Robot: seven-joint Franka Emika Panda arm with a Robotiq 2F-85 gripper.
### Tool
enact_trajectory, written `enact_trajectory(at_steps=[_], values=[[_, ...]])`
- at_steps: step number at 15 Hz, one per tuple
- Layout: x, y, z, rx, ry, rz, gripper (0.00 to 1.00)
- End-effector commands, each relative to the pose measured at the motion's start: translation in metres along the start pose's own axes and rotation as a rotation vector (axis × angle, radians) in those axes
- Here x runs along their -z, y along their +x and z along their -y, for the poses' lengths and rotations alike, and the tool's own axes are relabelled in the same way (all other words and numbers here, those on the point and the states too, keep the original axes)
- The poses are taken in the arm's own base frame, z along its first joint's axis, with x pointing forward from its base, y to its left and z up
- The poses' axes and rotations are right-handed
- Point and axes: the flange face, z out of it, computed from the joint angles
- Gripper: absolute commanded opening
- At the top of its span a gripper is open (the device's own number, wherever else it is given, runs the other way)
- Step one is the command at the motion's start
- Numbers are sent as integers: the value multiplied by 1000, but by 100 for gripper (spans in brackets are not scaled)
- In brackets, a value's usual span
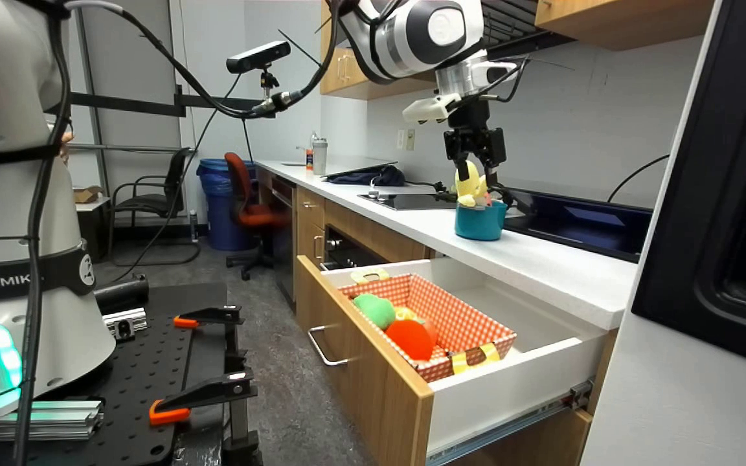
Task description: Open the top drawer and put the plush toy inside
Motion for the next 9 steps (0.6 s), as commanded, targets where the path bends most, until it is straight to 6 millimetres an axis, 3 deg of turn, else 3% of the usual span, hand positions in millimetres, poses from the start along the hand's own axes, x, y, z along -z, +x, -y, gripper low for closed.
enact_trajectory(at_steps=[1, 9], values=[[9, 23, 17, 55, -2, -4, 100], [24, 32, 51, 128, 29, -29, 100]])
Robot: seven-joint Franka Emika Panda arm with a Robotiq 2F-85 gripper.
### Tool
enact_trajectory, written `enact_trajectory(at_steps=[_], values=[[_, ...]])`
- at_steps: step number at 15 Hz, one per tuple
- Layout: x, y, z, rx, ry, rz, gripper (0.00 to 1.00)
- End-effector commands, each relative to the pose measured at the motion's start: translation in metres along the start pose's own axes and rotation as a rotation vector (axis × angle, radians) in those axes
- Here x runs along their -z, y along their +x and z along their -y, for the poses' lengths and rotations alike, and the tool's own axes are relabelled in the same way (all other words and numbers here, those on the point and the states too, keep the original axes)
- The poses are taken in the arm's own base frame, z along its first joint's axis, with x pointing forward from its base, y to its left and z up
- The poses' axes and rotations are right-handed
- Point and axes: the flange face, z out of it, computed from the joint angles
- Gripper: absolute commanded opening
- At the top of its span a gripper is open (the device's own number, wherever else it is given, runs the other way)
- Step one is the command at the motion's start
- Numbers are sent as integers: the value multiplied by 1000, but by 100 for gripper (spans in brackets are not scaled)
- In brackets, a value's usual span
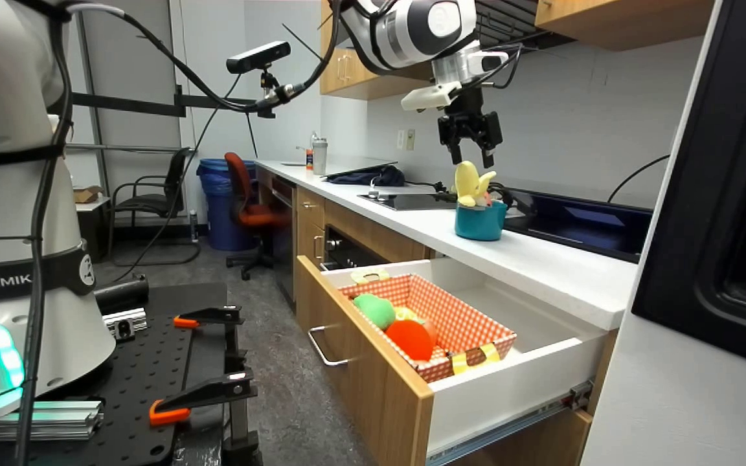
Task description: Open the top drawer and put the plush toy inside
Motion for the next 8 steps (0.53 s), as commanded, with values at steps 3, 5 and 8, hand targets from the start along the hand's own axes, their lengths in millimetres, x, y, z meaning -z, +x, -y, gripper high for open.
enact_trajectory(at_steps=[3, 5, 8], values=[[2, 13, 14, 42, 15, 3, 100], [-3, 15, 19, 51, 25, 6, 100], [-15, 17, 26, 64, 38, 17, 100]])
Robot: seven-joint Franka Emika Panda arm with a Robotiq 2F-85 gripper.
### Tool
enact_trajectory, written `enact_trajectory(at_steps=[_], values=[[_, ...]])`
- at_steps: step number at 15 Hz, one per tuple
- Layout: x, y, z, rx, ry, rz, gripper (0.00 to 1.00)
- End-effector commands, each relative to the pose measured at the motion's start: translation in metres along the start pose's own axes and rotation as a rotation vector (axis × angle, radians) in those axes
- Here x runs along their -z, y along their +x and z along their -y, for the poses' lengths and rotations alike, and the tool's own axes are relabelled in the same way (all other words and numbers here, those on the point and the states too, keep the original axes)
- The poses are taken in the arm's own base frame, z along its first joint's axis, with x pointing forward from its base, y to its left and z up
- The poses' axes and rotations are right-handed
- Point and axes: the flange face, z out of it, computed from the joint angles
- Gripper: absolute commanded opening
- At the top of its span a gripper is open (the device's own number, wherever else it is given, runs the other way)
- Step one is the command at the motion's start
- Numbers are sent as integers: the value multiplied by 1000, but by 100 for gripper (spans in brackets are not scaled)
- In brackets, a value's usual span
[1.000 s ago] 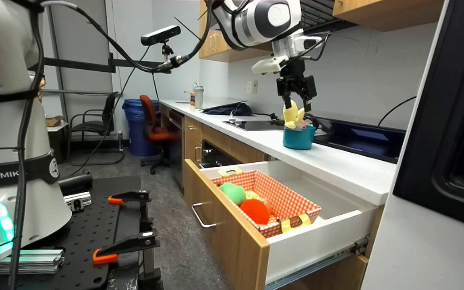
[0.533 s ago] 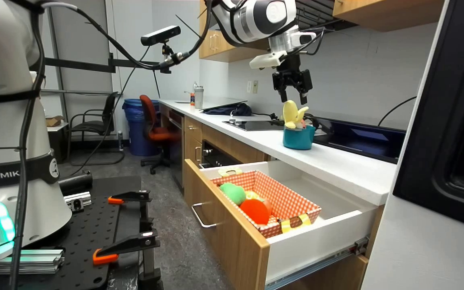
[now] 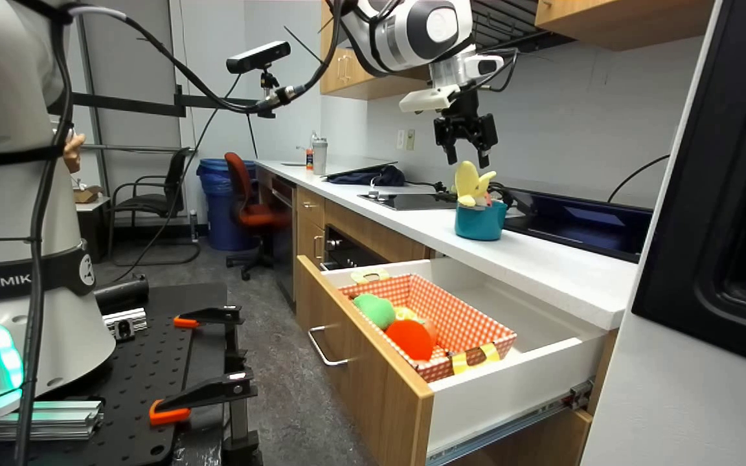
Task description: Open the top drawer and put the plush toy inside
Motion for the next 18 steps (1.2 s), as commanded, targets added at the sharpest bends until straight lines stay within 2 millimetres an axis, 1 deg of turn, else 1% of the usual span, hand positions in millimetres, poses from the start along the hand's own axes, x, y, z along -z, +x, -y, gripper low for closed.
enact_trajectory(at_steps=[1, 4, 5, 6, 7, 8, 12, 15, 17, 18], values=[[-15, 13, 9, 27, 21, 25, 100], [-30, 17, 11, 41, 25, 36, 100], [-34, 19, 10, 41, 24, 38, 96], [-38, 21, 9, 41, 24, 39, 78], [-41, 23, 8, 39, 23, 39, 72], [-43, 24, 7, 38, 22, 39, 70], [-49, 26, 0, 28, 12, 45, 39], [-44, 25, -2, 18, 7, 47, 16], [-38, 24, -2, 13, 4, 48, 4], [-35, 23, -2, 11, 3, 50, 1]])
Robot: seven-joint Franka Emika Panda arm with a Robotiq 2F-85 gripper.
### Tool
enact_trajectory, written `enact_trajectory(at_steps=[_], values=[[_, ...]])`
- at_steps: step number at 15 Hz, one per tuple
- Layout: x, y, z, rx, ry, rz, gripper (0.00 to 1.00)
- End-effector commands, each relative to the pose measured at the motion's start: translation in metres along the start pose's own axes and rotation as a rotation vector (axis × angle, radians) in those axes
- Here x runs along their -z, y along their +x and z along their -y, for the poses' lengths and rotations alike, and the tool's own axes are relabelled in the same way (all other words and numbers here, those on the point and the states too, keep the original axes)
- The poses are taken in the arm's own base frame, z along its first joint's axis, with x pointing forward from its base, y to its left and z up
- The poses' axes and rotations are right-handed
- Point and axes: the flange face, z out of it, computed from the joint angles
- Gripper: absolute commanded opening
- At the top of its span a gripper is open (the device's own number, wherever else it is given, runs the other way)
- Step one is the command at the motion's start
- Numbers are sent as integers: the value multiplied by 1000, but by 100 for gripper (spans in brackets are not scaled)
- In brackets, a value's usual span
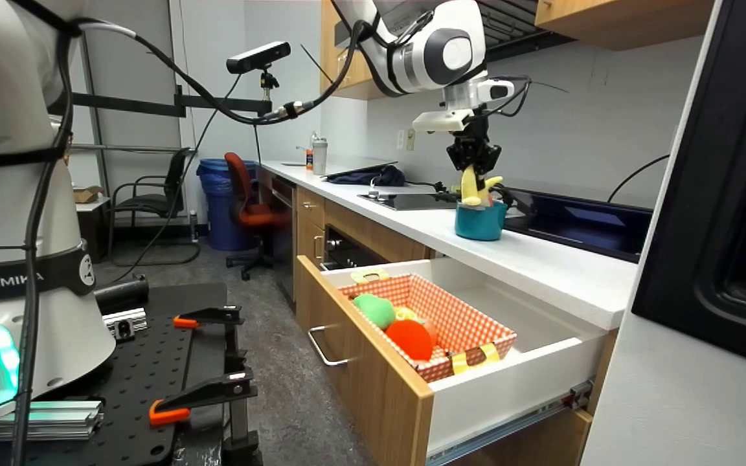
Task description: Open the top drawer and put the plush toy inside
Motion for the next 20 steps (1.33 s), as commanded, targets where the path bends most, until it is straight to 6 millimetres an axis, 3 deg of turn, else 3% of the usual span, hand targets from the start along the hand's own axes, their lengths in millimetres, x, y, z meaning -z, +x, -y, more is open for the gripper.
enact_trajectory(at_steps=[1, 12, 16, 20], values=[[18, 3, 1, -6, -5, 18, 4], [91, -12, 12, 20, -43, -16, 4], [109, -34, 5, 3, -63, -1, 4], [111, -63, -16, -45, -94, 46, 4]])
